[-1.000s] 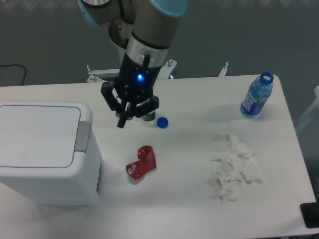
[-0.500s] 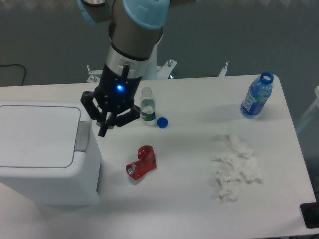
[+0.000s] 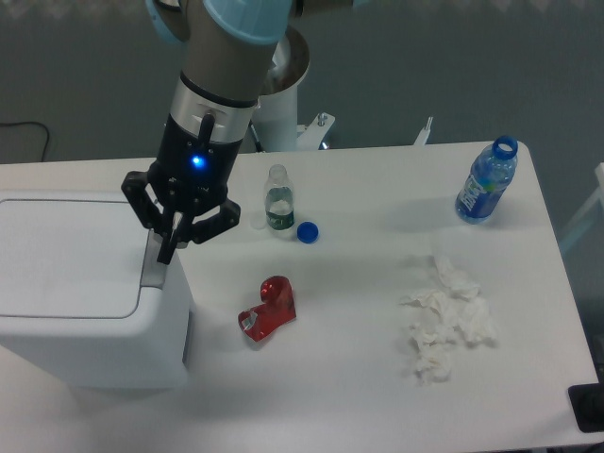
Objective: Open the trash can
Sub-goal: 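Lower the gripper onto the bin lid edge and push it open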
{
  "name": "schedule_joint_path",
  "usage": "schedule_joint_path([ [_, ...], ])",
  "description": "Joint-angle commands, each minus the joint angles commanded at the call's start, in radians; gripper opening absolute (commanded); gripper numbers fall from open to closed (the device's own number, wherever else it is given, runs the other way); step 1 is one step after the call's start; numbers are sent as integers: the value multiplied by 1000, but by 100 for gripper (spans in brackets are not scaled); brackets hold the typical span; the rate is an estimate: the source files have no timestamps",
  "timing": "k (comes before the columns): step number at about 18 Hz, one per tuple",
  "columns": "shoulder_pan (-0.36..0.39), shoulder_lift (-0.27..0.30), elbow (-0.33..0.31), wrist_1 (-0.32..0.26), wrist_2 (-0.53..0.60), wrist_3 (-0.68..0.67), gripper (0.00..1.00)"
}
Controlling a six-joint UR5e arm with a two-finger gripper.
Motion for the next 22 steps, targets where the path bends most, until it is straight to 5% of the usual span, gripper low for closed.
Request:
schedule_joint_path([
  [22,-6,6,-34,-3,12,-11,14],
])
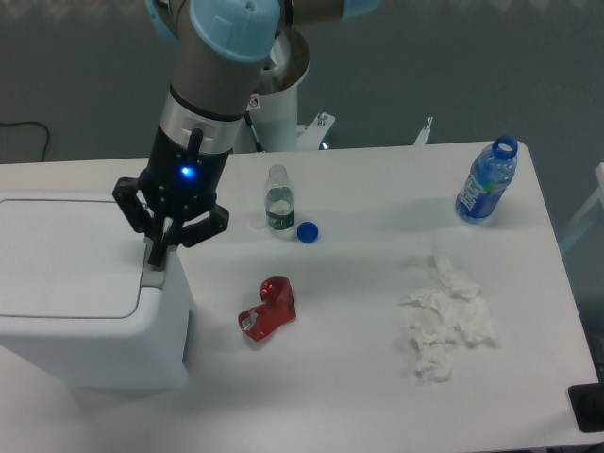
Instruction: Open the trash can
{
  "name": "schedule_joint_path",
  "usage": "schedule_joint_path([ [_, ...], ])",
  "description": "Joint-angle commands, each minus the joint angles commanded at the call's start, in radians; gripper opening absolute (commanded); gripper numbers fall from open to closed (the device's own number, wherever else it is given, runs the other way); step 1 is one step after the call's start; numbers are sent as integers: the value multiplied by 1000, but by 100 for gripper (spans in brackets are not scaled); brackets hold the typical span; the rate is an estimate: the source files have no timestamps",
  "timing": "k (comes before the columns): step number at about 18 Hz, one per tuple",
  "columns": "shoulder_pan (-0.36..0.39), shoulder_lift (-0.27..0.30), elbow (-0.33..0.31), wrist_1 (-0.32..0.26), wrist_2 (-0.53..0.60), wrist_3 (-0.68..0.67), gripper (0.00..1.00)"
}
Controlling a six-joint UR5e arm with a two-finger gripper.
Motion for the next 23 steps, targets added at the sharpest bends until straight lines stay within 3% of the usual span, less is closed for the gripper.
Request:
schedule_joint_path([
  [20,-2,0,3,3,-2,2,14],
  [22,0,2,9,3,-3,5,24],
  [23,2,3,12,3,-5,9,36],
])
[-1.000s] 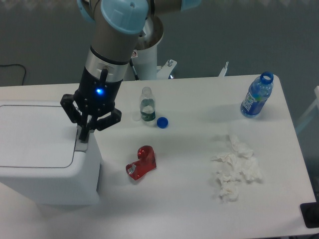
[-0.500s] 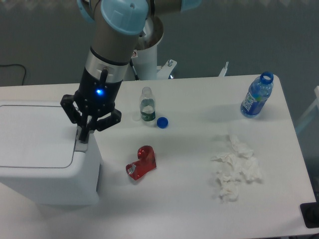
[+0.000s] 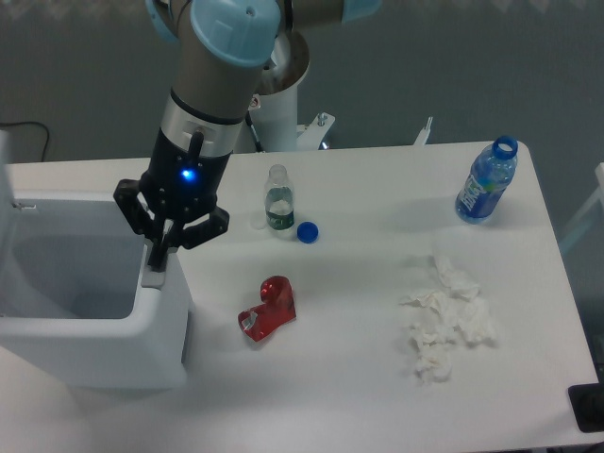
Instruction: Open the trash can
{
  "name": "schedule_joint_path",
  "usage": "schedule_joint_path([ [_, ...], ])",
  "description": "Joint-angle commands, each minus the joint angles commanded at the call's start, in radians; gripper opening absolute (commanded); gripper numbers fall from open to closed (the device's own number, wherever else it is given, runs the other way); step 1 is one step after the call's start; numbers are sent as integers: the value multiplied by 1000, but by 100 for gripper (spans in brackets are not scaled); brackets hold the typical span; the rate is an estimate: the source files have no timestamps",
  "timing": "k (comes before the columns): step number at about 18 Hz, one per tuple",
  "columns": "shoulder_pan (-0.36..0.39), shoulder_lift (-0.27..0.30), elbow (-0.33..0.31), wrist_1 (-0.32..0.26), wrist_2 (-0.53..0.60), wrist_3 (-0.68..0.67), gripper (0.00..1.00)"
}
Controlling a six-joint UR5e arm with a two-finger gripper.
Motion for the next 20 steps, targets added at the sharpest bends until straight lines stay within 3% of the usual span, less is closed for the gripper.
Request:
schedule_joint_path([
  [1,2,0,0,2,-2,6,52],
  [4,12,2,11,17,0,9,84],
  [6,43,5,12,32,0,9,100],
  [12,156,-9,0,38,6,64,100],
  [20,259,-32,-23,35,239,523,100],
])
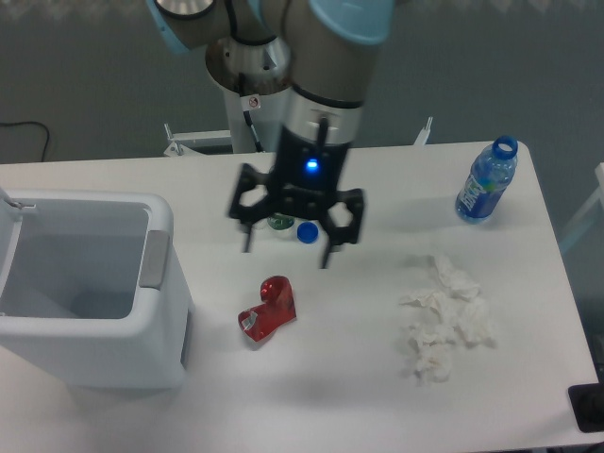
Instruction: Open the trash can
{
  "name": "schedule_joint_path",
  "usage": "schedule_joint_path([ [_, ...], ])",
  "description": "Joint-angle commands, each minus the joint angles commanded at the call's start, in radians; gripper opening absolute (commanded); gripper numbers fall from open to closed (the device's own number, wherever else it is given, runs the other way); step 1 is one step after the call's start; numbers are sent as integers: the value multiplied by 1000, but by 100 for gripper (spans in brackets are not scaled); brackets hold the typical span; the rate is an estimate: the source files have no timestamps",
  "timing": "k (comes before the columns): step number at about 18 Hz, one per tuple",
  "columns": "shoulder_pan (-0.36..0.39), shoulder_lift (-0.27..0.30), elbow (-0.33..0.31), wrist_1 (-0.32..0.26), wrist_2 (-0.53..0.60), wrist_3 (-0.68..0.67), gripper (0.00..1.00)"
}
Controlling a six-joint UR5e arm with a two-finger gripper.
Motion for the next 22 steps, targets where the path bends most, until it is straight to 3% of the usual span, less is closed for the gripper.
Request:
schedule_joint_path([
  [6,113,-44,-23,-5,114,302,100],
  [10,135,-89,-23,-12,273,471,100],
  [15,179,-134,-18,-29,315,546,100],
  [22,209,-126,-2,-46,315,586,100],
])
